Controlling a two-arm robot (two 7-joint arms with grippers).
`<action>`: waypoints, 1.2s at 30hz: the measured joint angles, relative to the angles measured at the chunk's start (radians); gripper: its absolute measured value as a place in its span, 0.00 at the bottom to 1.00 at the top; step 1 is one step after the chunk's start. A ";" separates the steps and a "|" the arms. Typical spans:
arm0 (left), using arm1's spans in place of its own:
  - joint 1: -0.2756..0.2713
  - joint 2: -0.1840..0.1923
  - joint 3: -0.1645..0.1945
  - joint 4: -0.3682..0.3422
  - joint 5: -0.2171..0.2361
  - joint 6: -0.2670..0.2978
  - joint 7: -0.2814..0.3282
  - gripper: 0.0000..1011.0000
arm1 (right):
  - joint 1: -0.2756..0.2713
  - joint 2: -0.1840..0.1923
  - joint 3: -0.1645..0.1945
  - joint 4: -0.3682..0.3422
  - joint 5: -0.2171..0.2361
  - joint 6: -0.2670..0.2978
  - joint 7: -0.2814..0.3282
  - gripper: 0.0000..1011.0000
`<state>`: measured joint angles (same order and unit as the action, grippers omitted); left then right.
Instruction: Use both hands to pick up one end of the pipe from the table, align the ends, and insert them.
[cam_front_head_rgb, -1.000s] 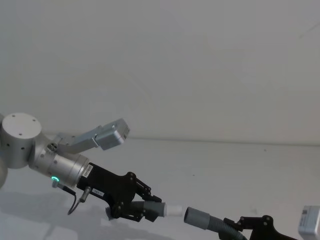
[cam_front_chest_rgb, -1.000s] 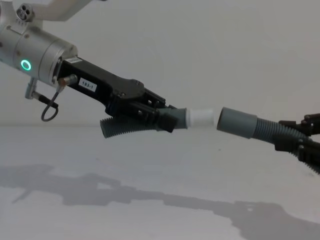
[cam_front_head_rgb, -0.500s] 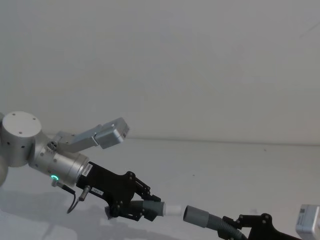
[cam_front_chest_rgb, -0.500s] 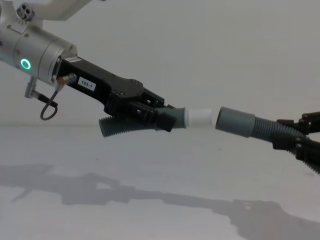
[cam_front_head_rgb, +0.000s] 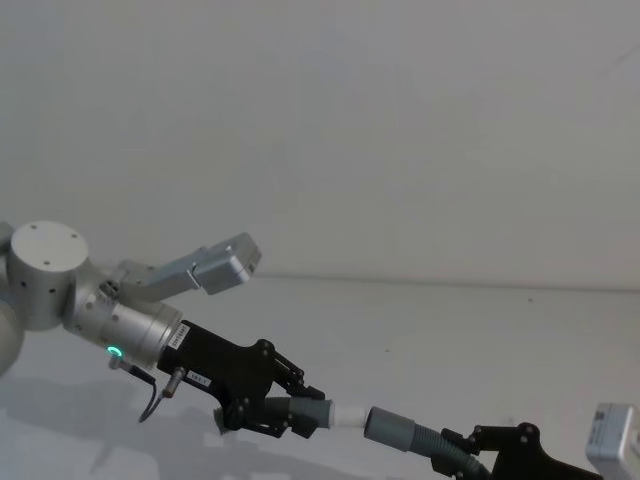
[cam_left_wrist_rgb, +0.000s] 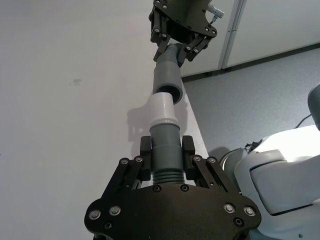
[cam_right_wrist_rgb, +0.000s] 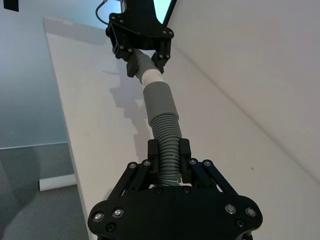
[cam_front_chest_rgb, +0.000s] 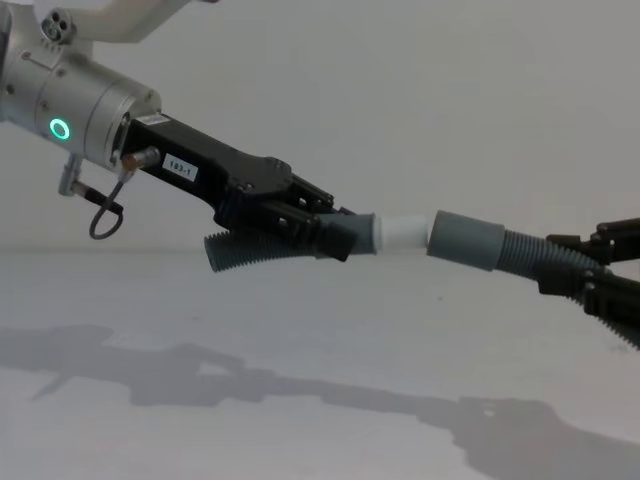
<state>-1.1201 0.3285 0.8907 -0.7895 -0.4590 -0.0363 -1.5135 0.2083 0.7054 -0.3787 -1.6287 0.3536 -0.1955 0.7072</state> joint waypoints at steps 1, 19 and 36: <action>-0.001 -0.002 0.001 0.004 0.000 -0.001 -0.001 0.32 | 0.001 0.000 -0.001 0.000 0.000 0.000 0.000 0.21; -0.021 -0.025 0.015 0.053 -0.013 -0.027 -0.019 0.32 | 0.014 0.001 -0.017 0.004 0.005 0.009 -0.007 0.21; -0.026 -0.016 0.030 0.045 -0.025 -0.026 -0.029 0.32 | 0.029 -0.005 -0.029 0.013 0.003 0.017 -0.012 0.21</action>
<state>-1.1460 0.3124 0.9209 -0.7442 -0.4844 -0.0624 -1.5428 0.2370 0.7006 -0.4077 -1.6160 0.3566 -0.1784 0.6957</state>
